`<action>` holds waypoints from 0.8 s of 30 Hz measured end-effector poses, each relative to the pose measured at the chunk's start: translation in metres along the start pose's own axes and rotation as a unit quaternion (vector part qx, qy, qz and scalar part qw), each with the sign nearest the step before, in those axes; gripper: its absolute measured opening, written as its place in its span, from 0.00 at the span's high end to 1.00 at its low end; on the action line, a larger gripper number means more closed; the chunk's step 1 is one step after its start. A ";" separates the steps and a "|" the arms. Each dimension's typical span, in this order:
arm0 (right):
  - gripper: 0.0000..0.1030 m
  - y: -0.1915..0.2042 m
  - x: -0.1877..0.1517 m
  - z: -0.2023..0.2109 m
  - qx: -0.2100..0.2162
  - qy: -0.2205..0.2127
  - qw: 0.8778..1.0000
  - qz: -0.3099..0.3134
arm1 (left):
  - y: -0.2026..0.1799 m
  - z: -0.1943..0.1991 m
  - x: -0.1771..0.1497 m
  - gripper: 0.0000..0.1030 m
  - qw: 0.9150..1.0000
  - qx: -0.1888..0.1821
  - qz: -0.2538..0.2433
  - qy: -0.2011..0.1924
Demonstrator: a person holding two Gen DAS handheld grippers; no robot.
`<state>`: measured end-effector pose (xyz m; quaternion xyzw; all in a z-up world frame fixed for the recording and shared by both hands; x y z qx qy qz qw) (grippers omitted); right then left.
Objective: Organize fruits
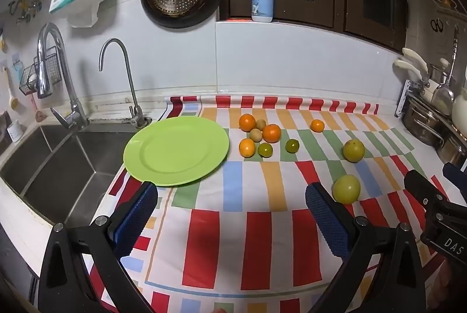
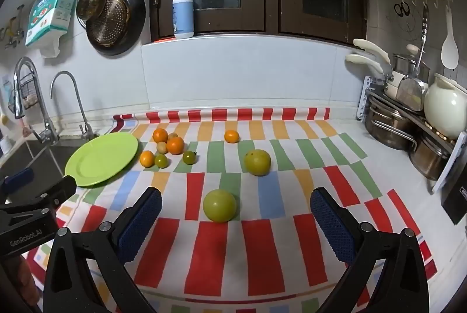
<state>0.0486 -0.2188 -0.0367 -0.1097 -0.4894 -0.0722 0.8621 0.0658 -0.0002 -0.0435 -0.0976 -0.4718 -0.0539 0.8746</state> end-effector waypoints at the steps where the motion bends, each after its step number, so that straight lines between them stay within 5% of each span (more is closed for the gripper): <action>1: 0.00 0.000 0.000 0.000 0.000 -0.001 1.000 -0.001 | 0.000 0.001 0.000 0.00 1.000 0.001 0.000 -0.001; 24: 0.00 0.000 -0.001 0.000 0.002 0.000 1.000 -0.003 | -0.004 0.006 0.005 0.00 1.000 0.002 -0.003 -0.011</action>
Point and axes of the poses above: each gripper's, at about its wrist camera, not at the fingertips, and z roughly against the way its jaws point, y to its left, x to its top, the point moved 8 cm from there along -z, roughly the way its jaws point, and after that the axes turned 13 degrees about -x, right-handed, at the moved point
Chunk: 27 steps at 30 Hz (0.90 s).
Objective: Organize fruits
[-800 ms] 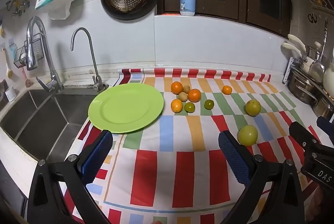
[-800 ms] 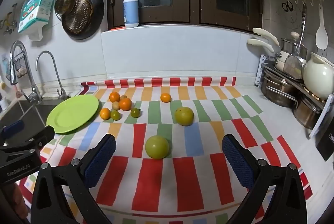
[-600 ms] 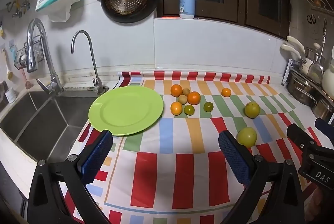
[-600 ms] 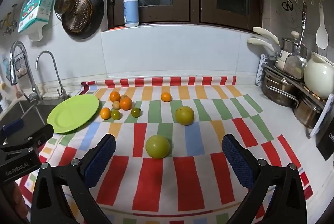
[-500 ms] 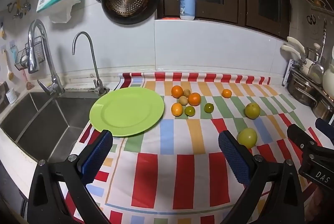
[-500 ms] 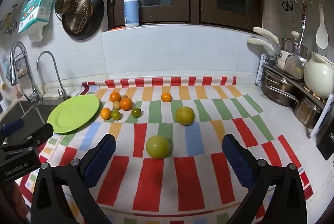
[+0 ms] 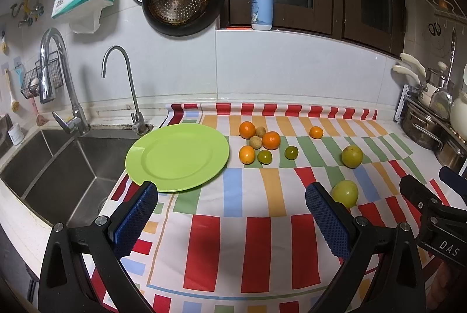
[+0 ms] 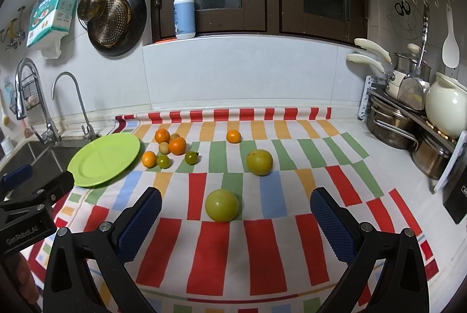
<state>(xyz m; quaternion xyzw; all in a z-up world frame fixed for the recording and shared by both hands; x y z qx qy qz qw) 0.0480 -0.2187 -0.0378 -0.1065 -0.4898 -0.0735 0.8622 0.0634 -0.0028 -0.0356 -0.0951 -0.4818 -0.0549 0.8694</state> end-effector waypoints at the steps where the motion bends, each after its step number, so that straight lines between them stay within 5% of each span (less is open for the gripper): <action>1: 0.00 0.000 0.000 0.000 0.000 0.000 1.000 0.000 | 0.000 0.000 0.000 0.00 1.000 0.000 0.000 0.000; 27: 0.00 0.000 0.000 0.003 -0.001 -0.002 1.000 -0.001 | -0.002 0.003 0.003 0.00 1.000 -0.004 0.002 -0.002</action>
Point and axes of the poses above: each gripper's, at about its wrist camera, not at the fingertips, and z roughly against the way its jaws point, y to its left, x to its top, the point moved 8 cm from there along -z, roughly the way its jaws point, and after that the axes turned 13 degrees about -x, right-handed, at the moved point
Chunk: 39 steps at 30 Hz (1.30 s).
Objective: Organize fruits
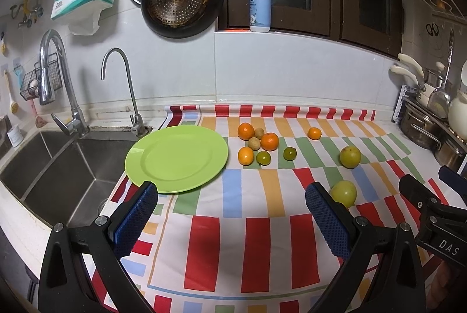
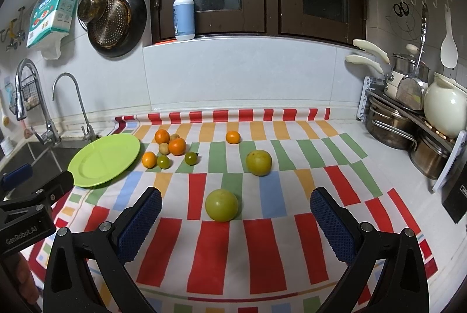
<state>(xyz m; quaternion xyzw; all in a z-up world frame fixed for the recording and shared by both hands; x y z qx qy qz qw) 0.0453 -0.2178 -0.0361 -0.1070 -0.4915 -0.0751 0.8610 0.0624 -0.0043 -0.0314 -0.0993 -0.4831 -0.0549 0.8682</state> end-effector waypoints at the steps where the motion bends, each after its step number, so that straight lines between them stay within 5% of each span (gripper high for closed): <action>1: 0.00 0.000 0.000 0.000 0.000 0.000 1.000 0.000 | -0.001 0.000 0.001 0.00 1.000 0.000 0.000 0.000; 39: 0.00 0.006 0.000 0.000 0.000 0.004 1.000 0.001 | -0.004 -0.003 -0.006 0.00 1.000 -0.008 0.002 0.007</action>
Point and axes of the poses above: each gripper's, at about its wrist camera, not at the fingertips, and z roughly against the way its jaws point, y to its left, x to its top, the point moved 8 cm from there along -z, roughly the way its jaws point, and after that the axes turned 13 degrees about -x, right-handed, at the moved point
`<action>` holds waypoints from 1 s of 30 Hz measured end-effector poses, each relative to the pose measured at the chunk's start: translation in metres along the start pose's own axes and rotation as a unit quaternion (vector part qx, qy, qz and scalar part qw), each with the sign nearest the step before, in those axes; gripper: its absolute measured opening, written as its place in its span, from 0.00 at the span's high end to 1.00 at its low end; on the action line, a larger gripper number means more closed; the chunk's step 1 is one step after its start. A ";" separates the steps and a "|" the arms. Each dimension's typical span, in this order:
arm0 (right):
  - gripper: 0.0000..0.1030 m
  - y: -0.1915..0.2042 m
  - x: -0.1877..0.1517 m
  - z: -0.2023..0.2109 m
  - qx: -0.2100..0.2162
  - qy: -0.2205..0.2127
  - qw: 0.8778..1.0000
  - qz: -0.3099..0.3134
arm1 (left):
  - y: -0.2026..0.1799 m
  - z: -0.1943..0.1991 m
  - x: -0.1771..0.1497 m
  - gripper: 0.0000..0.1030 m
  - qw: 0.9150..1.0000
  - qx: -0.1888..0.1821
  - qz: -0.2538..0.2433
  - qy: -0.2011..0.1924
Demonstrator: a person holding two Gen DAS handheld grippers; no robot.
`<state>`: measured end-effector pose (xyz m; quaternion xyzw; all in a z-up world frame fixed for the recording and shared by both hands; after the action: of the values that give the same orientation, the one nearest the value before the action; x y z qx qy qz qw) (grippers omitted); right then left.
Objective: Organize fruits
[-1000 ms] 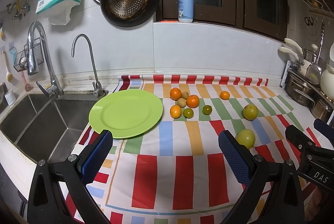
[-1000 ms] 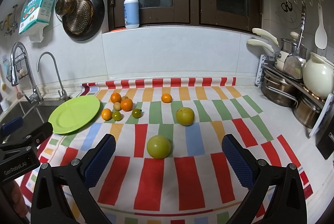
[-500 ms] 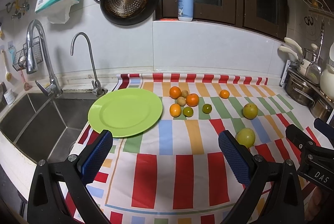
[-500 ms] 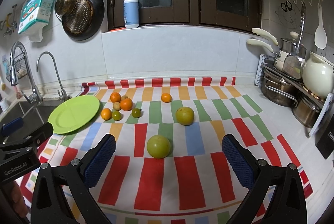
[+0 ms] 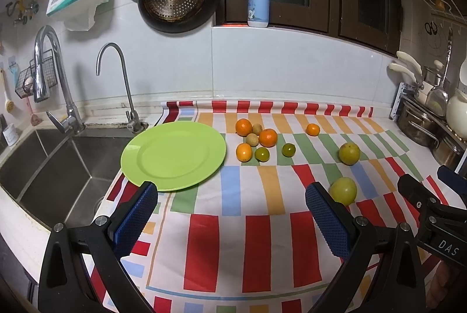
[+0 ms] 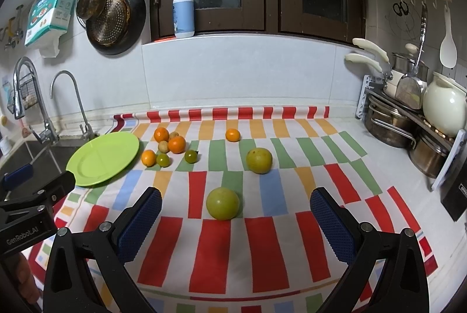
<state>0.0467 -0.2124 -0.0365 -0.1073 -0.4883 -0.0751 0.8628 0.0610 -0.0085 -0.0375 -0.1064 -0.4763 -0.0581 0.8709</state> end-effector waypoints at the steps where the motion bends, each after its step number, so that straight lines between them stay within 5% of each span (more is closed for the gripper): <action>1: 0.00 0.001 -0.001 0.000 0.000 0.002 1.000 0.000 | 0.003 -0.002 -0.001 0.00 1.000 -0.002 0.000 0.002; 21: 0.01 0.008 -0.013 -0.040 -0.010 0.061 0.998 -0.009 | 0.011 -0.051 0.010 0.00 0.998 -0.041 -0.033 0.039; 30: 0.06 0.018 -0.021 -0.072 -0.025 0.097 0.995 -0.018 | 0.015 -0.093 0.018 0.19 0.996 -0.056 -0.053 0.053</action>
<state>0.0999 -0.2137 -0.0928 -0.1123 -0.4022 -0.1126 0.9016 0.1491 -0.0166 -0.0731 -0.1269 -0.4306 -0.1362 0.8831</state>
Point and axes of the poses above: each gripper's, at about its wrist camera, not at the fingertips, and z roughly against the way its jaws point, y to its left, x to its top, the point moved 8 cm from there along -z, roughly the way its jaws point, and after that the axes turned 13 degrees about -x, right-handed, at the moved point
